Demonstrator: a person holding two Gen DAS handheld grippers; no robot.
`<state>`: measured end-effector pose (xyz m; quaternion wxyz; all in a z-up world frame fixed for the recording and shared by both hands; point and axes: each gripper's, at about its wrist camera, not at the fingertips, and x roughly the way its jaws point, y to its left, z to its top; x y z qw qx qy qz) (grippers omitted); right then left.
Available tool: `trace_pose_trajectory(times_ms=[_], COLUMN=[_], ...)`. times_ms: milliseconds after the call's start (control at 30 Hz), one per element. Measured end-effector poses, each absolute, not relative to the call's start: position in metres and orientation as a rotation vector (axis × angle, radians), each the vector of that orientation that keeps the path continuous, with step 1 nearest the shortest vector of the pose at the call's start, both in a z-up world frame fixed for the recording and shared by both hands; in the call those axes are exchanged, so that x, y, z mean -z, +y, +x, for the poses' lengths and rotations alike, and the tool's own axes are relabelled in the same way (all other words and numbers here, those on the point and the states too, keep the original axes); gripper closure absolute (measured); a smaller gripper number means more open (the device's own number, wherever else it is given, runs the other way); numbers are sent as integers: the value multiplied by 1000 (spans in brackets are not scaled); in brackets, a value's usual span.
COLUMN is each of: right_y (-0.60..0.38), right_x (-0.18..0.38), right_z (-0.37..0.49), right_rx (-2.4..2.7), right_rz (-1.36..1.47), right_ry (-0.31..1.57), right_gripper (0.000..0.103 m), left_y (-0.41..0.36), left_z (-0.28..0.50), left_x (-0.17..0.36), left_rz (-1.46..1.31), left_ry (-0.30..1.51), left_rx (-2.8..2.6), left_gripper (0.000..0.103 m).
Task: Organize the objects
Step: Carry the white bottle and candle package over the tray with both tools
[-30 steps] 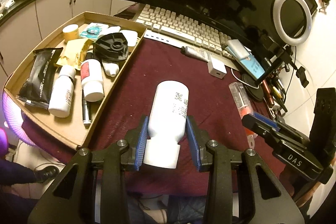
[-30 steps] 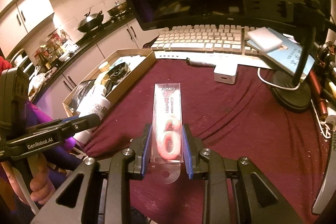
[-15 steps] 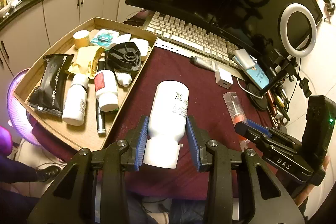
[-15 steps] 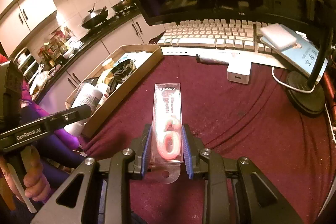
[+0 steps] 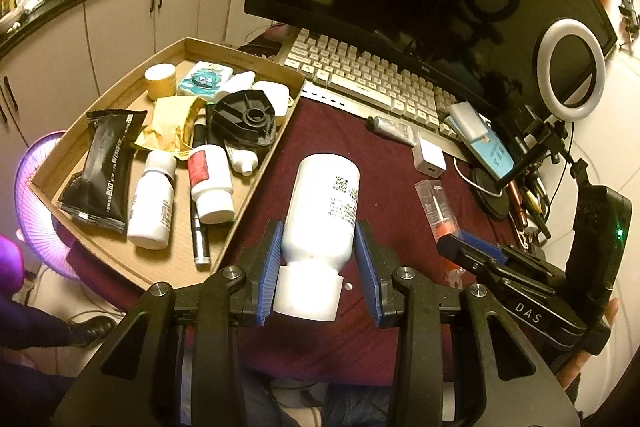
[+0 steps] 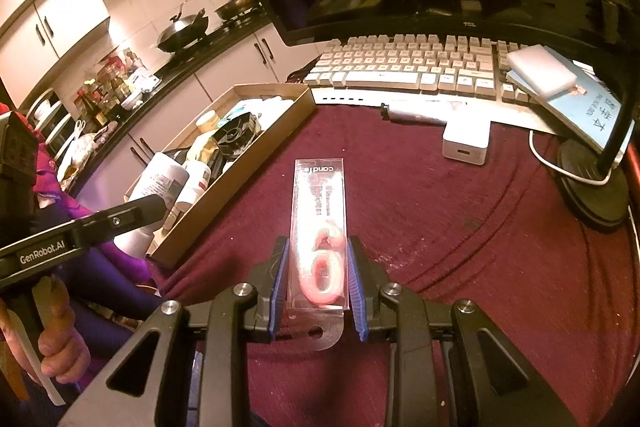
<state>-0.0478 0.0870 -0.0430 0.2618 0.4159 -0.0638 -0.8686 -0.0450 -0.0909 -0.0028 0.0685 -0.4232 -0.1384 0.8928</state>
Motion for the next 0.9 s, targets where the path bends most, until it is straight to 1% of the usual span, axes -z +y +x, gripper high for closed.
trace_pose_trajectory(times_ms=[633,900], right_y=[51,39], right_x=[44,44], right_z=[-74,-84], right_rx=[2280,2269], right_rz=[1123,1129], right_ry=[-141,-129], right_gripper=[76,76], left_y=[-121,-144], left_z=[-59,-64], left_x=[5,4], left_rz=[-1305,-1304], left_ry=[-468,-513], left_rx=[-2731,-2757], left_gripper=[67,67])
